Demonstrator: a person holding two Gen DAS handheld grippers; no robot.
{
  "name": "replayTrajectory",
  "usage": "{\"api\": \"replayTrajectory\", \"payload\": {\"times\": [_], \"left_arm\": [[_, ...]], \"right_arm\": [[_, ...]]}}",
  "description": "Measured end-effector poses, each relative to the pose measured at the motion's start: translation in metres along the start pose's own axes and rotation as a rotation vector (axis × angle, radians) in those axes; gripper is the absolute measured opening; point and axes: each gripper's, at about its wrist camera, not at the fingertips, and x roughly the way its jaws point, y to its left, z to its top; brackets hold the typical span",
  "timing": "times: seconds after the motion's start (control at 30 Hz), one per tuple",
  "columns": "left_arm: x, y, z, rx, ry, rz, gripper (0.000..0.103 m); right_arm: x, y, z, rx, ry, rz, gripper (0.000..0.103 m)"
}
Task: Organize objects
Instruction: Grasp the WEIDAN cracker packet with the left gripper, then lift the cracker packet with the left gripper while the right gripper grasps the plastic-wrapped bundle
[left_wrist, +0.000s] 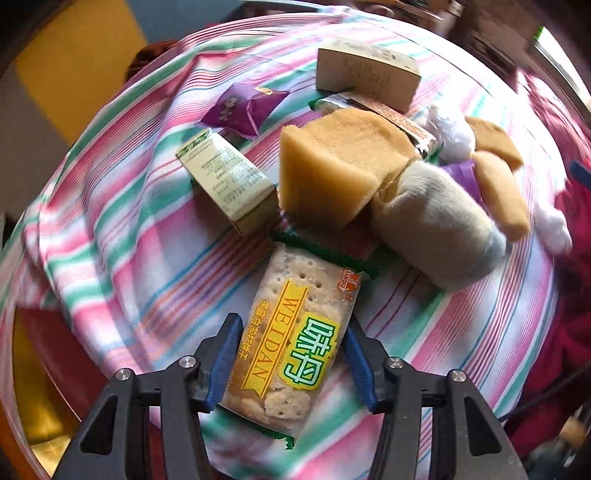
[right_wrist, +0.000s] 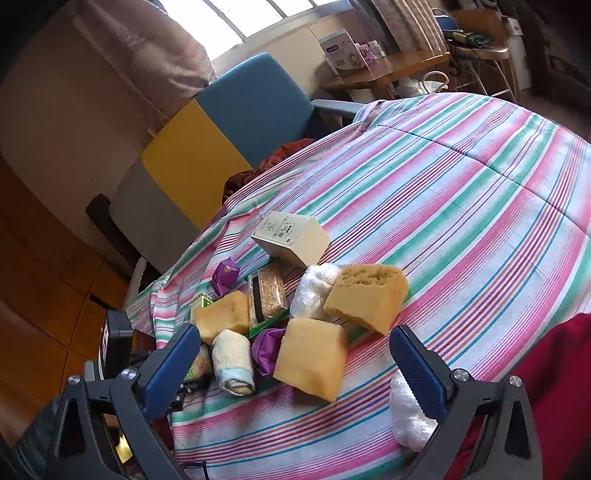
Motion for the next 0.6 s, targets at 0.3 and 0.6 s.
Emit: {"api": "replayTrajectory", "payload": {"times": [0.3,0.6], "left_arm": [[-0.019,-0.016,-0.047,-0.169,-0.158,0.073,0.055],[-0.039,-0.023,-0.096,-0.242,-0.266,0.096,0.054]], "right_arm": [[0.008,-0.006,0.001,0.047,0.049,0.021,0.103],[0.014,-0.008,0.002,0.062,0.087,-0.004,0.103]]}}
